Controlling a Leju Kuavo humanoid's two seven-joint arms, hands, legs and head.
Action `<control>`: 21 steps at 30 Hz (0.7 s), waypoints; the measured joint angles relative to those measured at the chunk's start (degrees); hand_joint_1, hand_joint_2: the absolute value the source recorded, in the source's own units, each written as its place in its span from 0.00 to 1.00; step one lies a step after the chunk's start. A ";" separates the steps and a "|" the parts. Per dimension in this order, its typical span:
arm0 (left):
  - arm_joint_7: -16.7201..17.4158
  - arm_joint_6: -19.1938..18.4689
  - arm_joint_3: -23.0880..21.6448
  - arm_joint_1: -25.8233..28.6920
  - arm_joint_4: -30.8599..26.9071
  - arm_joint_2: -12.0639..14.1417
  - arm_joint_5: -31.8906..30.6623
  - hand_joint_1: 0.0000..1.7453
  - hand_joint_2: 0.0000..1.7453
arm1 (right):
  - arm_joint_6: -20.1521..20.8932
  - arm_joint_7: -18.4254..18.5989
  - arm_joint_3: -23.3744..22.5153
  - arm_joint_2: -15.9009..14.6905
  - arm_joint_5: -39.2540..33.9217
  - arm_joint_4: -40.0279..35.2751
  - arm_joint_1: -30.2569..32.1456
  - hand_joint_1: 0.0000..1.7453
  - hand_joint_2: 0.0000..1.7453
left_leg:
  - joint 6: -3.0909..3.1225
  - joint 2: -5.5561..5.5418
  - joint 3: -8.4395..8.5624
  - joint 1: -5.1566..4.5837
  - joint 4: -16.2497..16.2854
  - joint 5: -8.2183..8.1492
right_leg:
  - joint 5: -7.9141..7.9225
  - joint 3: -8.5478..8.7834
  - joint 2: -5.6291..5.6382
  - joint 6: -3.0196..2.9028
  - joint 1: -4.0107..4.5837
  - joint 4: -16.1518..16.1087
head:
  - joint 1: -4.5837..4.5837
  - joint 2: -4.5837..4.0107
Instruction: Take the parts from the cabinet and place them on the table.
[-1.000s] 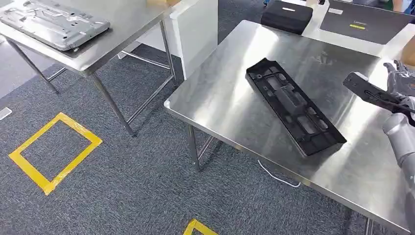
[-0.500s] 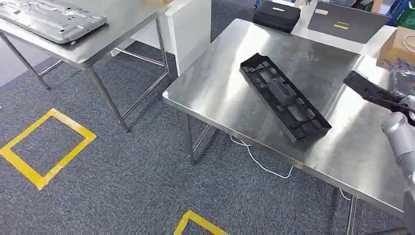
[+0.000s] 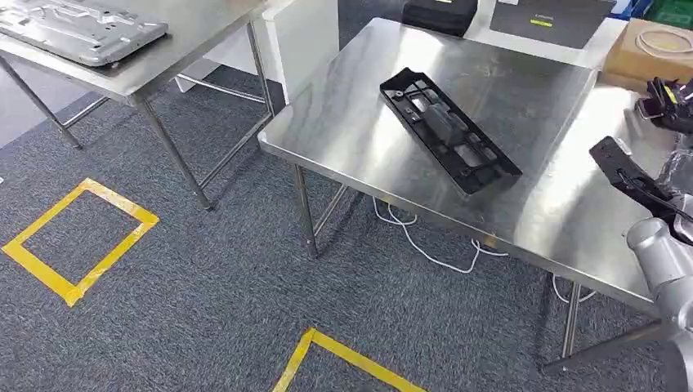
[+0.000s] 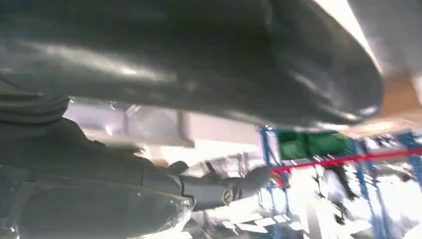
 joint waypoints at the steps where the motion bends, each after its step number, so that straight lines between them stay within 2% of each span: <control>1: -0.04 -0.02 0.00 0.08 0.00 -0.04 -0.02 0.00 0.00 | -0.31 0.07 -0.44 0.13 -0.15 0.00 0.90 0.00 0.00 | -0.38 -0.40 -1.18 0.04 3.88 -3.71 | 0.61 -0.69 0.01 -0.65 0.16 0.04 | -0.07 0.00; 3: -0.11 -0.18 0.02 0.12 0.02 -0.22 -0.09 0.00 0.00 | -0.81 0.33 -1.03 0.68 -0.35 0.02 2.79 0.00 0.00 | -0.86 -0.56 -3.63 0.14 12.94 -8.68 | 1.60 -1.92 0.04 -1.01 0.52 0.09 | -0.20 0.00; 4: -0.13 -0.24 0.04 0.11 0.02 -0.26 -0.11 0.00 0.00 | -0.85 0.33 -1.36 0.92 -0.37 0.09 3.85 0.00 1.00 | -0.86 -0.57 -4.00 0.15 16.05 -9.38 | 2.15 -2.58 0.08 -0.93 0.73 0.18 | -0.20 0.00; 5: -0.15 -0.31 0.04 0.10 0.02 -0.30 -0.11 0.00 0.00 | -0.83 0.33 -1.71 1.14 -0.39 0.15 4.76 0.00 1.00 | -0.69 -0.59 -3.05 0.14 16.13 -8.80 | 2.53 -3.10 0.10 -0.90 0.94 0.18 | -0.20 0.00; 6: -0.17 -0.48 0.09 0.11 0.02 -0.31 -0.11 0.00 0.00 | -0.83 0.33 -1.93 1.34 -0.37 0.20 5.57 0.00 1.00 | -0.36 -0.66 -0.97 0.10 13.99 -7.57 | 2.94 -3.59 0.17 -0.87 1.11 0.18 | -0.20 0.00; 7: -0.20 -0.61 0.11 0.10 0.00 -0.33 -0.11 0.00 0.00 | -0.83 0.37 -2.17 1.55 -0.33 0.22 6.21 0.00 1.00 | 0.24 -0.84 2.44 -0.05 9.58 -6.14 | 3.36 -4.07 0.31 -0.80 1.35 0.16 | -0.24 0.00; 8: -0.20 -0.61 0.17 0.06 0.00 -0.31 -0.20 0.00 0.00 | -0.83 0.42 -2.41 1.73 -0.31 0.22 6.67 0.00 1.00 | 1.29 -1.30 6.73 -0.29 3.86 -5.24 | 3.71 -4.44 0.44 -0.69 1.55 0.16 | -0.22 0.00; 9: -0.22 -0.59 0.28 -0.06 -0.09 -0.06 -0.37 0.00 0.00 | -0.83 0.44 -2.61 2.04 -0.37 0.22 7.16 0.00 1.00 | 2.53 -1.89 9.58 -0.66 -0.77 -6.63 | 4.01 -4.65 0.44 -0.56 1.27 0.15 | -0.17 0.00; 10: -0.24 -0.57 0.59 -0.06 -0.09 -0.04 -0.59 0.00 0.00 | -0.90 0.48 -2.91 2.10 -0.53 0.24 7.46 0.00 1.00 | 2.29 -1.25 10.09 -0.79 -1.41 -6.18 | 4.43 -4.71 0.37 -0.06 1.63 -0.06 | 0.00 0.00; 11: -0.28 -0.53 0.87 -0.06 -0.07 -0.04 -0.66 0.00 0.00 | -1.05 0.48 -3.22 2.82 -0.92 0.28 7.92 0.00 1.00 | 2.41 -1.29 10.01 -1.15 -1.46 -5.75 | 4.85 -4.73 0.36 0.34 1.21 -0.26 | -0.15 0.00; 12: -0.28 -0.46 1.01 -0.04 -0.07 -0.07 -0.66 0.00 0.00 | -1.14 0.46 -3.44 3.11 -1.31 0.35 8.47 0.00 1.00 | 2.72 -1.31 9.94 -1.33 -1.72 -5.53 | 5.17 -4.76 0.37 0.78 0.90 -0.38 | -0.24 0.00; 13: -0.22 -0.39 1.05 -0.07 -0.07 -0.04 -0.63 0.00 0.00 | -1.36 0.31 -3.77 3.67 -1.93 0.33 9.41 0.00 1.00 | 3.22 -1.24 9.98 -1.52 -2.43 -4.85 | 5.80 -4.70 0.44 1.47 1.07 -1.01 | -0.28 0.00; 14: -0.20 -0.35 1.07 -0.17 -0.07 -0.22 -0.63 0.00 0.00 | -1.60 0.29 -4.27 3.98 -2.50 0.37 10.63 0.00 1.00 | 3.77 -0.99 10.58 -0.76 -4.56 -3.23 | 5.51 -4.84 0.32 1.31 1.71 -0.74 | -0.13 0.00; 15: -0.17 -0.22 1.12 -0.31 -0.04 -0.31 -0.63 0.00 0.00 | -2.22 0.13 -4.93 4.15 -3.06 0.44 11.59 0.00 1.00 | 3.63 -0.90 10.48 -0.82 -5.46 -2.35 | 4.13 -5.81 0.27 0.98 1.53 -0.05 | -0.04 0.00; 16: -0.15 -0.22 1.18 -0.31 -0.07 -0.35 -0.63 0.00 0.00 | -2.51 0.11 -5.36 4.62 -3.54 0.52 12.13 0.00 1.00 | 4.08 -0.94 9.77 -0.82 -5.58 -1.65 | 1.62 -6.82 0.32 0.29 1.49 2.62 | 0.26 0.00; 17: -0.13 -0.20 1.35 -0.28 -0.07 -0.35 -0.63 0.00 0.00 | -2.91 0.07 -5.90 4.94 -3.94 0.59 12.92 0.00 1.00 | 3.73 -0.89 9.05 -0.80 -5.57 -1.29 | -0.77 -8.19 0.34 -0.03 1.35 6.49 | 0.31 0.00; 18: -0.13 -0.20 1.53 -0.26 -0.07 -0.42 -0.68 0.00 0.00 | -3.08 0.07 -6.35 5.34 -4.02 0.61 14.20 0.00 1.00 | 3.60 -0.83 8.24 -0.76 -5.57 -0.75 | -3.14 -9.85 0.32 0.06 1.07 11.55 | 0.37 0.00; 19: -0.15 -0.22 1.62 -0.26 -0.07 -0.52 -0.74 0.00 0.00 | -3.13 0.11 -6.65 5.80 -4.22 0.63 15.46 0.00 1.00 | 3.41 -0.81 7.58 -0.69 -5.54 -0.26 | -3.95 -10.58 0.33 0.61 0.92 14.70 | 0.37 0.00; 20: -0.15 -0.31 1.71 -0.22 -0.04 -0.68 -0.85 0.00 0.00 | -3.28 0.24 -7.16 6.26 -4.64 0.66 16.94 0.00 1.00 | 3.09 -0.82 6.92 -0.54 -5.51 0.24 | -3.47 -10.26 0.31 1.39 0.72 15.75 | 0.42 0.00; 21: -0.15 -0.48 1.88 -0.19 -0.04 -0.81 -1.18 0.00 0.00 | -3.59 0.33 -7.85 6.87 -5.14 0.70 18.43 0.00 1.00 | 2.73 -0.82 6.24 -0.34 -5.46 0.71 | -2.09 -8.59 0.30 2.51 0.40 14.30 | 0.39 0.00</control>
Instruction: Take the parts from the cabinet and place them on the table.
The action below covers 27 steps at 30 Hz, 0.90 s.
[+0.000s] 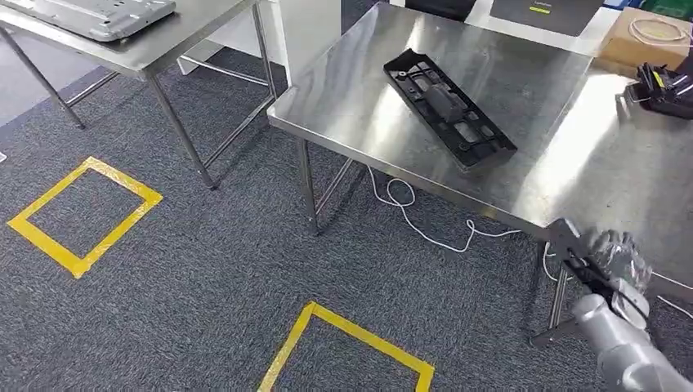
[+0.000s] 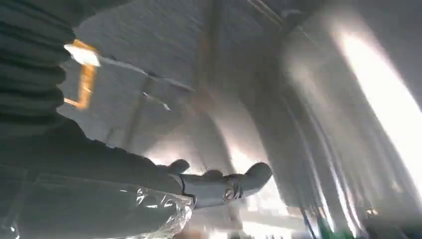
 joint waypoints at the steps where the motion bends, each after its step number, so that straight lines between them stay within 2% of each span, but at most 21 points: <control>1: 0.00 -0.04 0.07 0.03 0.00 -0.15 -0.11 0.00 0.00 | -0.20 0.02 -0.66 0.50 -0.44 0.04 1.41 0.00 1.00 | -0.47 0.00 -0.67 0.31 0.19 0.39 | 1.87 2.79 -0.05 1.09 -0.42 -3.84 | 0.00 0.00; 2: 0.00 -0.07 0.11 0.03 0.00 -0.20 -0.28 0.00 0.00 | -1.07 -0.07 -1.44 1.14 -0.92 0.04 2.58 0.00 1.00 | -0.97 0.05 -1.43 0.56 0.70 0.70 | 3.25 6.60 -0.26 2.00 -0.92 -9.55 | 0.00 0.00; 3: 0.00 -0.11 0.17 -0.01 -0.04 0.02 -0.52 0.00 0.00 | -1.31 -0.07 -2.06 1.90 -1.33 0.07 3.34 0.00 1.00 | -1.26 0.16 -2.03 0.32 1.38 0.81 | 1.93 9.31 -0.65 2.22 -1.25 -14.43 | 0.09 0.00; 4: 0.00 -0.11 0.24 0.00 -0.02 -0.04 -0.74 0.00 0.00 | -1.44 0.00 -2.91 2.38 -2.17 0.07 3.84 0.00 1.00 | -1.63 0.25 -2.72 0.25 2.18 0.97 | 1.25 11.15 -0.18 1.58 0.16 -16.24 | 0.13 0.00; 5: -0.02 -0.15 0.28 0.03 -0.02 -0.02 -0.81 0.00 0.00 | -1.38 0.02 -3.72 3.17 -3.04 0.20 5.53 0.00 1.00 | -1.94 0.11 -2.47 0.21 2.23 1.18 | 1.44 9.91 -0.48 1.21 0.10 -15.81 | -0.15 0.00; 7: -0.02 -0.28 0.39 0.23 -0.02 0.00 -1.25 0.00 0.00 | -1.40 0.04 -5.66 4.57 -4.15 0.46 9.30 0.00 1.00 | -2.12 -0.15 -2.82 0.43 2.32 1.84 | 1.55 10.12 -0.52 0.71 -0.13 -15.40 | -0.33 0.00; 8: -0.02 -0.37 0.52 0.42 0.00 0.06 -1.33 0.00 0.00 | -1.40 -0.02 -6.51 5.50 -4.39 0.63 10.58 0.00 1.00 | -2.49 -0.25 -3.23 0.56 2.45 1.86 | 2.13 9.49 -0.56 -0.19 -0.45 -15.58 | -0.26 0.00; 10: -0.02 -0.57 0.57 0.45 0.00 0.07 -1.46 0.00 0.00 | -1.38 -0.13 -8.04 6.73 -4.52 0.72 12.63 0.00 1.00 | -3.11 -0.26 -4.88 0.84 6.73 -3.43 | 3.02 8.88 -0.42 -1.67 -0.64 -15.53 | -0.74 0.00; 12: -0.04 -1.00 0.59 0.39 0.00 0.04 -1.94 0.00 0.00 | -0.43 -0.13 -9.40 7.89 -4.98 0.92 14.91 0.00 1.00 | -3.62 -0.22 -7.74 0.98 16.43 -9.15 | 3.40 8.18 -0.44 -2.36 -0.46 -15.52 | -0.72 0.00; 13: -0.11 -1.09 0.59 0.41 0.00 0.04 -2.01 0.00 0.00 | 0.16 -0.02 -10.10 8.54 -5.29 1.05 16.10 0.00 1.00 | -3.72 -0.22 -8.63 1.02 19.96 -10.52 | 3.58 7.80 -0.48 -2.60 -0.38 -15.51 | -0.70 0.00; 14: -0.09 -0.92 0.59 0.43 0.00 0.04 -2.31 0.00 0.00 | 0.94 0.26 -10.96 9.07 -5.77 1.24 17.09 0.00 1.00 | -3.70 -0.22 -8.42 1.03 20.99 -10.54 | 3.76 7.45 -0.47 -2.69 -0.33 -15.50 | -0.72 0.00; 15: 0.00 -0.55 0.59 0.43 0.00 0.04 -2.56 0.00 0.00 | 1.34 0.50 -11.71 9.81 -6.14 1.40 18.22 0.00 1.00 | -3.51 -0.22 -6.72 1.03 19.23 -9.44 | 3.98 7.22 -0.44 -2.67 -0.33 -15.50 | -0.74 0.00; 16: 0.15 -0.46 0.59 0.40 0.00 0.04 -2.64 0.00 0.00 | 1.68 0.61 -12.23 10.25 -6.47 1.51 19.22 0.00 1.00 | -3.25 -0.24 -3.93 1.01 15.32 -7.69 | 4.09 7.10 -0.41 -2.50 -0.33 -15.50 | -0.70 0.00; 17: 0.33 -0.48 0.59 0.35 0.00 0.07 -2.84 0.00 0.00 | 2.21 0.72 -12.85 10.62 -7.08 1.62 20.00 0.00 1.00 | -2.85 -0.28 -0.21 0.99 9.78 -5.76 | 4.17 7.09 -0.29 -2.38 -0.34 -15.50 | -0.81 0.00; 18: 0.50 -0.68 0.59 0.30 -0.02 0.11 -3.10 0.00 0.00 | 2.84 0.79 -13.68 11.17 -7.85 1.75 20.73 0.00 1.00 | -2.25 -0.74 3.07 0.94 4.63 -4.93 | 4.22 7.12 -0.23 -2.30 -0.46 -15.52 | -0.72 0.00; 19: 0.72 -0.72 0.59 0.16 -0.02 0.24 -3.23 0.00 0.00 | 3.36 0.85 -14.44 11.67 -8.24 1.86 21.32 0.00 1.00 | -2.10 -1.03 4.33 0.80 3.10 -5.99 | 4.46 6.82 -0.23 -1.89 -0.12 -15.53 | -0.64 0.00; 22: 1.03 -0.70 0.57 0.14 -0.02 0.22 -4.02 0.00 0.00 | 5.04 1.27 -16.39 12.78 -9.61 2.27 23.35 0.00 1.00 | -1.94 -0.97 4.02 0.14 2.67 -5.84 | 5.05 6.75 -0.20 -0.96 -0.35 -15.94 | -0.74 0.00; 23: 1.22 -0.44 0.57 -0.06 -0.02 0.15 -4.28 0.00 0.00 | 5.96 1.09 -17.22 13.15 -10.88 2.36 24.22 0.00 0.00 | -1.58 -0.91 4.26 0.18 1.78 -5.41 | 5.23 6.82 -0.21 -0.50 -0.06 -16.29 | -0.75 0.00; 24: 1.36 -0.13 0.57 -0.29 0.00 -0.13 -4.46 0.00 0.00 | 6.95 0.57 -18.25 13.57 -12.18 2.54 25.07 0.00 0.00 | -1.29 -0.44 4.53 0.63 0.85 -4.75 | 4.21 6.33 -0.20 -0.65 0.02 -15.24 | -0.50 0.00; 25: 1.46 0.11 0.57 -0.39 0.00 -0.31 -4.67 0.00 0.00 | 7.80 0.03 -19.27 13.76 -13.04 2.69 25.77 0.00 0.00 | -0.95 -0.49 4.37 0.46 0.75 -4.53 | 2.50 5.17 -0.16 -1.24 0.24 -12.85 | -0.50 0.00; 27: 2.07 0.42 0.59 -0.52 0.00 -0.37 -4.92 0.00 0.00 | 8.42 -0.26 -21.17 14.46 -14.05 2.95 27.21 0.00 0.00 | -0.66 -0.29 3.95 0.16 0.81 -4.32 | -1.72 1.05 -0.16 -2.14 0.15 -3.60 | -0.41 0.00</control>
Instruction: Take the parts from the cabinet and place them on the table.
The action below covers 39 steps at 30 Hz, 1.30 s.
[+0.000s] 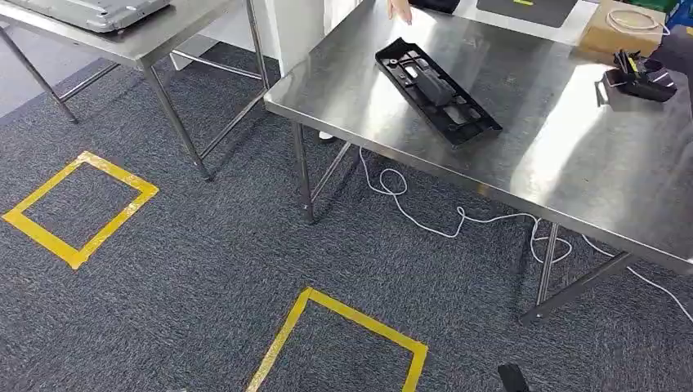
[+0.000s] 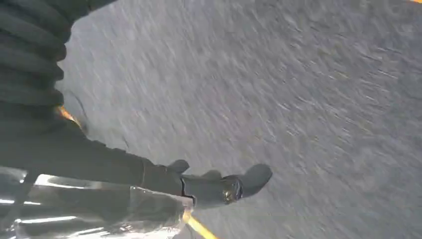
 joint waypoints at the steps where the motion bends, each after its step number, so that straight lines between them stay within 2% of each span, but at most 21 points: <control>1: 0.11 0.00 0.00 0.00 0.00 -0.06 -0.02 0.00 0.00 | -0.02 -0.09 -0.69 0.38 -0.20 0.15 0.83 0.00 0.00 | 0.16 0.09 -0.20 -0.21 0.02 0.13 | -1.43 -1.88 0.00 0.01 0.04 4.35 | -0.05 0.00; 3: 0.20 -0.02 -0.02 0.01 0.00 -0.26 -0.09 0.00 0.00 | -0.02 -0.24 -1.69 1.01 -0.31 0.40 2.25 0.00 0.00 | 0.21 0.15 -0.36 -0.57 0.04 0.32 | -0.78 -1.29 0.00 0.83 0.08 4.31 | -0.07 0.00; 6: 0.31 -0.04 0.00 -0.09 0.00 -0.52 -0.20 0.00 0.00 | 0.67 0.43 -2.74 1.47 -0.05 0.64 2.86 0.00 0.00 | 0.02 0.32 -0.39 -0.89 0.38 0.48 | 4.50 7.98 -0.10 1.77 0.15 -11.54 | -0.02 0.00; 7: 0.49 -0.09 0.00 -0.16 0.00 -0.52 -0.28 0.00 0.00 | 1.42 0.72 -2.94 1.64 -0.09 0.72 2.96 0.00 0.00 | -0.26 0.42 -0.42 -1.27 0.52 0.47 | 4.28 8.15 -0.10 0.83 0.70 -12.68 | -0.11 0.00; 11: 1.18 -0.28 -0.02 -0.23 0.00 -0.59 -0.70 0.00 0.00 | 4.70 0.85 -4.20 3.24 0.28 1.12 4.61 0.00 0.00 | -1.12 0.37 -0.70 -1.06 0.77 0.77 | 5.27 8.05 -0.05 -0.56 0.61 -13.38 | -0.11 0.00; 12: 1.25 -0.24 -0.02 -0.20 0.00 -0.48 -0.76 0.00 0.00 | 5.26 1.00 -4.20 3.89 0.80 1.27 4.82 0.00 0.00 | -1.57 0.23 -1.10 -0.76 1.53 0.02 | 5.65 8.62 -0.08 -1.05 0.03 -13.53 | -0.05 0.00; 14: 1.38 -0.15 -0.02 -0.18 0.00 -0.50 -1.07 0.00 0.00 | 6.33 1.66 -4.20 4.48 2.24 1.34 5.10 0.00 0.00 | -2.59 0.07 -3.56 -0.37 7.54 -4.95 | 6.08 7.99 -0.21 -1.73 0.04 -13.49 | -0.64 0.00; 16: 2.04 -0.20 -0.02 -0.17 0.00 -0.50 -1.44 0.00 0.00 | 7.81 2.21 -3.79 5.21 4.52 1.38 5.49 0.00 0.00 | -3.30 0.06 -7.53 0.24 17.18 -9.33 | 6.28 7.44 -0.58 -1.71 0.06 -13.36 | -0.61 0.00; 17: 2.41 -0.24 -0.02 -0.11 0.00 -0.52 -1.75 0.00 0.00 | 8.37 2.29 -3.51 5.51 5.17 1.42 5.73 0.00 0.00 | -3.53 0.06 -8.31 0.51 19.44 -9.78 | 6.31 7.33 -0.91 -1.65 0.04 -13.32 | -0.57 0.00; 18: 2.67 -0.35 -0.02 -0.06 0.00 -0.52 -1.90 0.00 0.00 | 8.57 2.32 -3.33 5.79 5.48 1.47 5.94 0.00 0.00 | -3.71 0.09 -7.77 0.81 18.84 -8.97 | 6.33 7.31 -1.21 -1.62 0.00 -13.28 | -0.57 0.00; 20: 3.20 -0.35 -0.02 -0.08 0.00 -0.48 -2.40 0.00 0.00 | 9.12 2.32 -3.22 6.54 5.59 1.58 5.99 0.00 0.00 | -4.03 0.65 -2.64 1.40 9.77 -4.23 | 6.33 7.39 -1.91 -1.52 -0.23 -13.19 | -0.57 0.00; 21: 3.28 -0.35 -0.02 -0.16 0.00 -0.46 -2.56 0.00 0.00 | 9.33 2.29 -3.09 7.04 5.88 1.62 5.98 0.00 0.00 | -4.14 1.82 0.52 1.58 4.28 -2.12 | 6.37 7.52 -2.17 -1.41 -0.28 -13.16 | -0.57 0.00; 22: 3.41 -0.35 -0.02 -0.38 0.00 -0.57 -2.77 0.00 0.00 | 9.35 2.16 -2.89 7.11 6.22 1.62 5.97 0.00 0.00 | -4.36 3.85 2.08 1.41 1.00 -2.63 | 6.45 7.61 -2.44 -1.15 0.24 -13.12 | -0.61 0.00; 25: 3.81 -0.35 -0.02 -0.54 0.00 -0.57 -3.06 0.00 0.00 | 9.35 1.42 -2.72 7.87 6.49 1.66 5.91 0.00 0.00 | -2.92 1.95 1.24 0.46 1.10 -2.14 | 6.68 7.37 -3.27 0.30 0.49 -13.26 | -0.31 0.00; 27: 4.27 -0.17 -0.02 -0.46 0.00 -0.59 -3.37 0.00 0.00 | 9.35 1.09 -2.67 8.18 6.60 1.66 5.92 0.00 0.00 | -1.30 1.25 1.18 0.46 0.30 -1.06 | 6.53 6.96 -3.61 1.34 0.75 -12.94 | -0.37 0.00; 29: 4.44 -0.02 -0.02 -0.54 0.00 -0.55 -3.61 0.00 0.00 | 9.60 0.87 -2.67 8.27 6.62 1.66 5.98 0.00 0.00 | -0.29 0.79 0.49 0.19 0.34 -0.52 | 2.66 4.48 -1.13 0.40 0.40 -7.42 | -0.13 0.00; 31: 4.70 -0.11 -0.04 -0.54 0.00 -0.55 -3.87 0.00 0.00 | 10.23 0.85 -2.67 8.27 6.84 1.73 6.16 0.00 0.00 | 0.22 -0.06 -0.23 -0.17 0.38 -0.13 | -1.64 0.15 -0.45 -0.32 0.46 2.44 | -0.07 0.00; 33: 5.23 -0.44 -0.07 -0.49 0.00 -0.55 -4.26 0.00 0.00 | 10.95 0.90 -2.59 8.27 7.25 1.77 6.37 0.00 0.00 | 0.41 -1.11 -0.64 -0.67 0.41 0.26 | -2.42 -0.93 -0.18 0.22 0.70 5.72 | -0.02 0.00; 35: 5.45 -0.50 -0.07 -0.44 0.02 -0.59 -4.48 0.00 0.00 | 11.48 0.94 -2.48 8.27 7.52 1.79 6.37 0.00 0.00 | 0.35 -2.27 -0.74 -1.03 0.45 0.53 | 0.76 3.75 0.19 0.88 1.07 -2.19 | 0.02 0.00; 37: 5.64 -0.57 -0.09 -0.57 0.02 -0.65 -4.72 0.00 0.00 | 12.00 0.94 -2.46 8.40 7.52 1.79 6.33 0.00 0.00 | 0.15 -3.24 -0.79 -1.09 0.45 0.84 | 3.67 9.42 2.86 0.50 1.23 -12.75 | 0.04 0.00; 39: 5.90 -0.66 -0.09 -0.67 0.02 -0.72 -4.83 0.00 0.00 | 12.50 0.92 -2.43 8.64 7.89 1.79 6.30 0.00 0.00 | -0.24 -3.94 -1.09 -1.60 0.66 0.99 | 4.11 9.13 2.18 -0.39 1.60 -13.48 | -0.04 0.00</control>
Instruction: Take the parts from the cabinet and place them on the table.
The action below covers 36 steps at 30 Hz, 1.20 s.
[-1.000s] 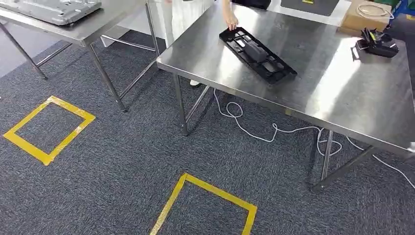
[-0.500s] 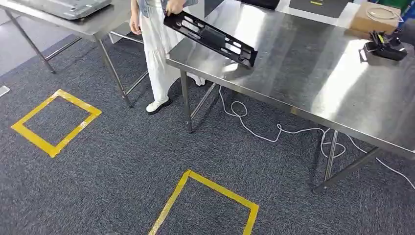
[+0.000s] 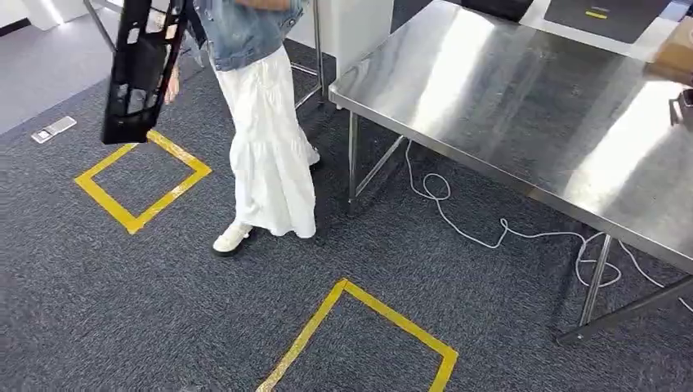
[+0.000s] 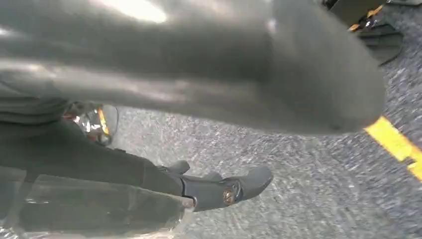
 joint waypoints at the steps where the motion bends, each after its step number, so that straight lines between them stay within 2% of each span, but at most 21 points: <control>1: 0.29 -0.04 0.00 0.07 0.00 0.02 -0.05 0.00 0.00 | 0.20 -0.02 0.09 0.09 0.22 0.00 -0.07 0.00 0.00 | -0.23 -0.24 -0.10 0.11 -0.07 0.14 | 0.07 -0.04 -0.25 -0.14 0.21 0.00 | 0.00 0.00; 2: 0.33 -0.11 0.00 0.16 0.00 0.02 -0.07 0.00 0.00 | 0.22 -0.02 0.15 0.17 0.37 0.00 -0.07 0.00 0.00 | -0.53 -0.59 -0.18 0.17 -0.11 0.33 | 0.25 -0.02 -0.58 -0.42 0.24 -0.02 | 0.00 0.00; 3: 0.51 -0.09 0.02 0.18 0.00 0.29 -0.07 0.00 0.00 | 0.29 -0.02 0.26 0.55 0.68 0.02 -0.04 0.00 0.00 | -0.72 -0.74 -0.57 -0.02 0.32 0.18 | 0.76 0.62 -1.23 -1.04 -1.27 -0.48 | 0.04 0.00; 4: 0.64 -0.07 0.02 0.20 0.00 0.26 -0.07 0.00 0.00 | 0.35 -0.04 0.48 0.59 0.81 0.02 -0.13 0.00 0.00 | -1.16 0.96 -1.08 0.17 1.46 -0.98 | 0.91 0.53 -1.69 -1.19 -1.12 -0.57 | 0.00 0.00; 5: 0.77 -0.04 0.00 0.17 0.00 0.22 -0.07 0.00 0.00 | 0.39 -0.04 0.68 0.72 0.96 0.02 -0.07 0.00 0.00 | -1.79 2.51 -2.36 0.50 4.71 -3.68 | 1.08 0.48 -2.14 -1.82 -1.17 -0.56 | -0.44 0.00; 7: 0.83 -0.37 0.02 0.09 0.00 0.24 -0.07 0.00 0.00 | 0.75 -0.04 0.92 0.85 1.14 0.04 0.18 0.00 0.00 | -2.87 3.32 -6.55 1.36 14.14 -8.49 | 1.07 0.29 -3.35 -1.80 -1.07 -0.53 | -0.44 0.00; 9: 0.94 -0.48 0.00 0.22 0.00 0.22 -0.07 0.00 0.00 | 0.90 -0.04 1.07 0.92 1.36 0.07 0.28 0.00 0.00 | -3.72 3.59 -8.63 2.32 18.71 -9.39 | 1.05 0.13 -4.55 -1.74 -1.17 -0.50 | -0.48 0.00; 12: 1.16 -0.55 0.02 0.27 0.00 0.28 -0.07 0.00 0.00 | 1.23 -0.07 1.40 1.14 1.71 0.09 0.18 0.00 0.00 | -4.78 5.30 -1.97 3.54 6.57 -2.98 | 0.73 0.24 -5.93 -1.24 -1.76 -0.14 | -0.51 0.00; 13: 1.29 -0.57 0.02 0.17 0.00 0.26 -0.07 0.00 0.00 | 1.27 -0.09 1.44 1.14 1.77 0.09 0.12 0.00 0.00 | -5.13 7.58 0.81 3.77 1.59 -1.75 | 0.49 0.32 -6.35 -0.77 -1.60 0.17 | -0.57 0.00; 18: 1.77 -0.74 0.02 -0.09 0.02 0.22 -0.13 0.00 0.00 | 1.79 -0.13 1.62 1.11 2.32 0.09 -0.11 0.00 0.00 | -2.39 5.46 0.24 2.19 0.73 -1.71 | 0.51 0.68 -8.23 1.75 -0.56 -0.11 | -0.24 0.00; 19: 1.82 -0.77 0.02 -0.08 0.02 0.09 -0.15 0.00 0.00 | 1.82 -0.13 1.75 1.09 2.38 0.09 -0.10 0.00 0.00 | -1.73 5.07 0.50 2.50 0.36 -1.23 | -0.29 -0.05 -6.94 1.82 -1.20 0.74 | -0.22 0.00; 21: 1.95 -1.05 0.02 -0.27 0.02 0.15 -0.26 0.00 0.00 | 1.95 -0.26 1.97 1.25 2.60 0.09 0.00 0.00 0.00 | -0.70 4.10 -0.04 2.39 0.35 -0.82 | -4.30 -3.16 -3.40 0.84 -1.23 7.72 | 0.41 0.00; 23: 2.01 -1.20 0.02 -0.26 0.02 0.11 -0.46 0.00 0.00 | 2.06 -0.33 2.19 1.29 2.71 0.15 0.13 0.00 0.00 | -0.37 2.68 -0.51 2.08 0.38 -0.60 | -8.10 -8.33 -2.48 0.56 -1.21 18.09 | 0.52 0.00; 24: 2.08 -1.27 0.02 -0.25 0.02 0.11 -0.46 0.00 0.00 | 2.08 -0.33 2.30 1.27 2.71 0.18 0.23 0.00 0.00 | -0.25 1.98 -0.59 1.91 0.38 -0.49 | -8.20 -9.26 -2.31 0.92 -1.00 19.85 | 0.45 0.00; 25: 2.17 -1.27 0.02 -0.16 0.04 0.07 -0.46 0.00 0.00 | 2.08 -0.33 2.36 1.23 2.71 0.20 0.32 0.00 0.00 | -0.21 1.27 -0.61 1.76 0.40 -0.43 | -7.27 -8.75 -2.20 1.34 -0.90 18.61 | 0.43 0.00; 27: 2.23 -1.27 0.02 -0.08 0.04 0.02 -0.48 0.00 0.00 | 2.08 -0.33 2.43 1.22 2.76 0.20 0.24 0.00 0.00 | -0.38 -0.25 -0.56 1.58 0.42 -0.23 | -3.14 -4.16 -1.58 2.10 -0.72 9.30 | 0.41 0.00; 29: 2.25 -1.33 0.02 -0.14 0.04 -0.07 -0.48 0.00 0.00 | 2.08 -0.37 2.45 1.00 2.82 0.20 0.21 0.00 0.00 | -0.75 -1.46 -0.74 1.16 0.61 0.00 | -0.59 -0.33 2.14 1.58 -0.59 0.52 | 0.52 0.00; 33: 2.41 -1.79 0.02 0.06 0.07 -0.02 -0.74 0.00 0.00 | 2.97 -0.48 2.64 1.24 3.45 0.22 0.02 0.00 0.00 | -1.86 -3.37 -1.39 1.23 0.49 0.41 | 0.18 0.13 -0.12 -0.22 -0.26 0.26 | 0.48 0.00; 34: 2.54 -1.92 0.02 0.09 0.07 0.15 -1.03 0.00 0.00 | 3.17 -0.48 2.82 1.42 3.78 0.22 -0.08 0.00 0.00 | -1.92 -1.79 -1.69 1.47 1.54 -0.15 | 0.64 0.30 -0.95 -0.80 -1.53 -0.20 | 0.46 0.00; 35: 2.58 -2.16 0.00 0.04 0.07 0.13 -1.18 0.00 0.00 | 3.26 -0.46 2.93 1.40 3.91 0.22 -0.06 0.00 0.00 | -2.16 1.22 -2.57 1.28 3.49 -1.95 | 0.76 0.29 -1.47 -1.57 -1.35 -0.31 | 0.35 0.00; 36: 2.71 -2.36 0.00 -0.14 0.07 0.13 -1.23 0.00 0.00 | 3.32 -0.46 2.97 1.53 4.00 0.22 0.02 0.00 0.00 | -2.49 2.63 -4.22 1.47 6.97 -4.31 | 0.76 0.29 -2.14 -1.78 -1.22 -0.29 | 0.13 0.00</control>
